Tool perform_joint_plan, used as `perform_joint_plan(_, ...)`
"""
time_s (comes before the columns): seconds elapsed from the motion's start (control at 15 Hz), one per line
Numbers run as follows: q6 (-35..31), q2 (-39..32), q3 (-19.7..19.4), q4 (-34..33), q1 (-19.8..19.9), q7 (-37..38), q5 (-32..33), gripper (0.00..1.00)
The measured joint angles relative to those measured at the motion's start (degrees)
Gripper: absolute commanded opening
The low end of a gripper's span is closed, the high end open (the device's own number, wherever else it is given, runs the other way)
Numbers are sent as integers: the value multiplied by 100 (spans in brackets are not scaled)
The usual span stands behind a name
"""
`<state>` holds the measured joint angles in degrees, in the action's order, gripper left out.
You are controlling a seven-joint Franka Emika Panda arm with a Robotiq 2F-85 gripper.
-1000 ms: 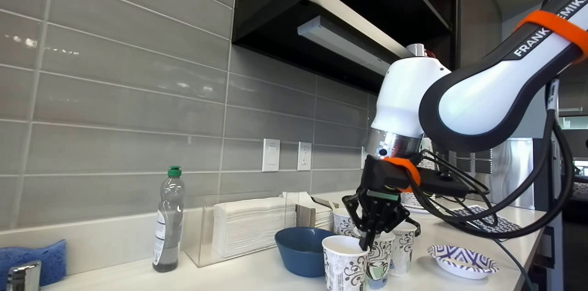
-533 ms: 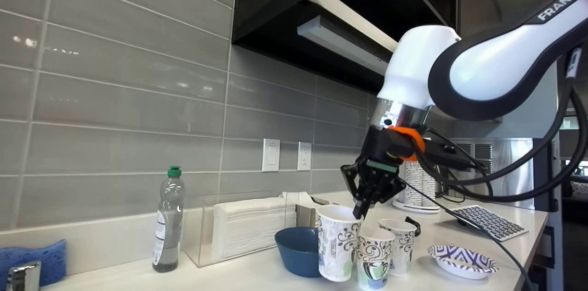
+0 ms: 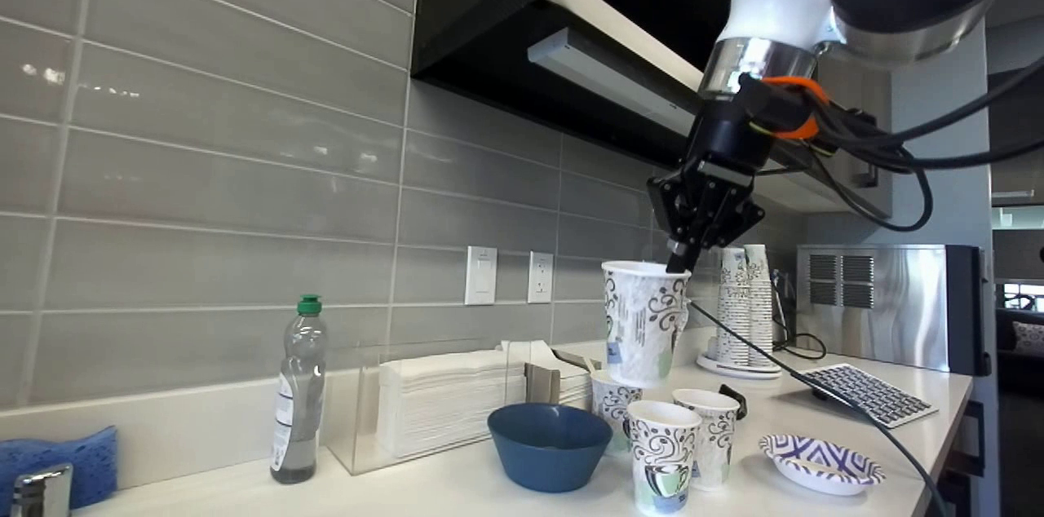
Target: Pick up the coffee up and pour the beans into the two coffee cups
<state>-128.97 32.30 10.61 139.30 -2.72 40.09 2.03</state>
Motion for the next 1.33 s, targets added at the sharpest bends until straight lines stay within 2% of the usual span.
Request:
perform_joint_plan(0.8,192,98,-4,-53,6,-119,-33,1)
perform_joint_plan(1.0,731,76,200,-248,146,-119,188,1)
perform_joint_plan(1.33,1836,-300,574,-925,280,-123,991,1)
